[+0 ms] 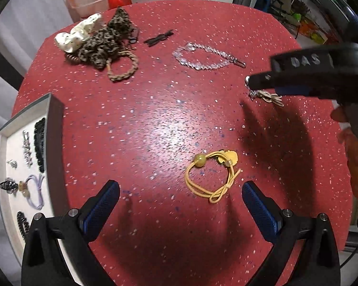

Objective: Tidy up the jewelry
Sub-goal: 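Move left tool toward yellow hair tie while right tool approaches silver bead charm, then close left tool on yellow hair tie while right tool grasps silver bead charm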

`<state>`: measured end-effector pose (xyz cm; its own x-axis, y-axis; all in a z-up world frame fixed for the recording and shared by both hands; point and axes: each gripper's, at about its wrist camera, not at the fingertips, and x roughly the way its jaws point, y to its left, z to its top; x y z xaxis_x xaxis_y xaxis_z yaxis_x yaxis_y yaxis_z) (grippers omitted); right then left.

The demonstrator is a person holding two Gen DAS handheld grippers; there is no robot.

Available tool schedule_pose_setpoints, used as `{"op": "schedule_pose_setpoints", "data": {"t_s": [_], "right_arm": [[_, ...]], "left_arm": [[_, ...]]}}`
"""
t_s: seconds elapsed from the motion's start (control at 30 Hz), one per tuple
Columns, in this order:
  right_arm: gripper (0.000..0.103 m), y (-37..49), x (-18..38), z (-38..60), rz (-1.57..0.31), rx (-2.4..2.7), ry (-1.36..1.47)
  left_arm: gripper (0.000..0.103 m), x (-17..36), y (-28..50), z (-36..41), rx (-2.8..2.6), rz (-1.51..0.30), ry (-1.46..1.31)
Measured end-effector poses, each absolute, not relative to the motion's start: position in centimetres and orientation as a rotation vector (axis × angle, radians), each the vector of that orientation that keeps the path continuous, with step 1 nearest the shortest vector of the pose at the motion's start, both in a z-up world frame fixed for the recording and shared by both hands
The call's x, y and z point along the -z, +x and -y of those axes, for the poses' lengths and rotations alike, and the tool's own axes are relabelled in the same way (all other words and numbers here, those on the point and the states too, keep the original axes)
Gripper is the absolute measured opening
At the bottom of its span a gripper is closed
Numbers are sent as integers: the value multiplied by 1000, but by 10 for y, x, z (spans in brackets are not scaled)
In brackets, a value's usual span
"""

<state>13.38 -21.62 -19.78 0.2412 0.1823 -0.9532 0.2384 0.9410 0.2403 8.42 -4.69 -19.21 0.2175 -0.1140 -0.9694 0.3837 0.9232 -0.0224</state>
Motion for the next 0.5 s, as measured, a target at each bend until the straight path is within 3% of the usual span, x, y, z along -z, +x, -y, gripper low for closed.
{"op": "schedule_pose_setpoints", "data": {"t_s": [0.3, 0.5], "right_arm": [[53, 153, 214, 201, -1329, 35, 265], [39, 157, 214, 188, -1320, 42, 170]], "left_arm": [[103, 212, 83, 62, 326, -1301, 275], [101, 217, 80, 73, 325, -1295, 295]]}}
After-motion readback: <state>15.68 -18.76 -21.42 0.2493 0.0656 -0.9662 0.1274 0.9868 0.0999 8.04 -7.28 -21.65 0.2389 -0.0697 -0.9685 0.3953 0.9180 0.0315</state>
